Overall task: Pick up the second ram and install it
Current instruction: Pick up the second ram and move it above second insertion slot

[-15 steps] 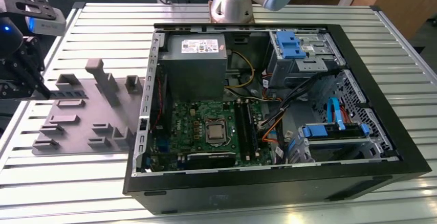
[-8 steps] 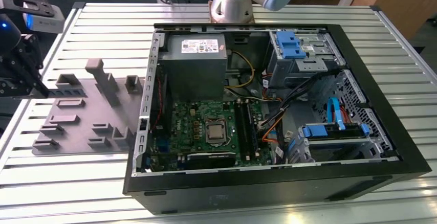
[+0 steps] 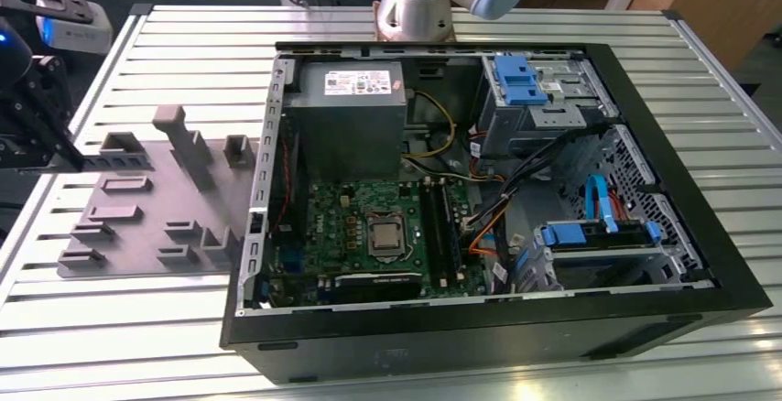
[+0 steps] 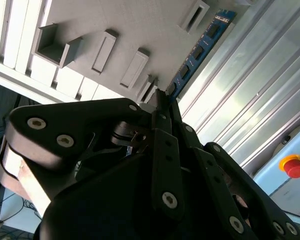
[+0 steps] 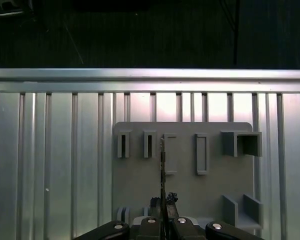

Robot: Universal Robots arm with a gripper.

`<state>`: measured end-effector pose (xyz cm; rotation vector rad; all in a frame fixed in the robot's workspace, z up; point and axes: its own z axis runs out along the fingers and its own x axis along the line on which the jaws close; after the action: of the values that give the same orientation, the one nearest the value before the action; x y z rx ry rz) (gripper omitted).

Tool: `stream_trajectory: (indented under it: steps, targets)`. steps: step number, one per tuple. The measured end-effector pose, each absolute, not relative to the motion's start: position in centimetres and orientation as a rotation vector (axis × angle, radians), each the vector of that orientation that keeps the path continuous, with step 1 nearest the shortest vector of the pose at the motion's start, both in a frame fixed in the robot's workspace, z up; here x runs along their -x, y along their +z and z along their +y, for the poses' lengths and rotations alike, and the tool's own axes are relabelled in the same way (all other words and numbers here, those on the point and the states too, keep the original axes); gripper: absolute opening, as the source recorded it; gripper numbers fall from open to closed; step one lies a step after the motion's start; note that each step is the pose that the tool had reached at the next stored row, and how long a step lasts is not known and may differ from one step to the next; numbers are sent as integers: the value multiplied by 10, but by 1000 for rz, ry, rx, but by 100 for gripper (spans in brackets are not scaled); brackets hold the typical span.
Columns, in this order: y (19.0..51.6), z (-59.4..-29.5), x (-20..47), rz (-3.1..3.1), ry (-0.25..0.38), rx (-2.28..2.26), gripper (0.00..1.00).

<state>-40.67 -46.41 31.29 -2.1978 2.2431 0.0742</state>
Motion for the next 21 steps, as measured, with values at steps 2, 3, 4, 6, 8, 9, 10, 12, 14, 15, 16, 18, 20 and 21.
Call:
stream_trajectory:
  steps: [2, 3, 4, 6, 8, 9, 10, 12, 14, 15, 16, 18, 20, 21]
  targets:
    - [315, -464, 407, 2243, 74, 2198, 14]
    - [316, -464, 407, 2243, 74, 2198, 14]
    - [316, -464, 407, 2243, 74, 2198, 14]
    - [318, -464, 407, 2243, 74, 2198, 14]
    - [320, -463, 407, 2243, 74, 2198, 14]
    - [321, -463, 407, 2243, 74, 2198, 14]
    - [322, -463, 407, 2243, 74, 2198, 14]
    - [324, -463, 407, 2243, 74, 2198, 14]
    - [326, -463, 407, 2244, 73, 2198, 14]
    - [327, -463, 407, 2244, 73, 2198, 14]
    - [328, -463, 407, 2244, 73, 2198, 14]
    - [330, -463, 407, 2244, 73, 2198, 14]
    - [332, -463, 407, 2244, 73, 2198, 14]
    - [333, -462, 407, 2244, 72, 2199, 14]
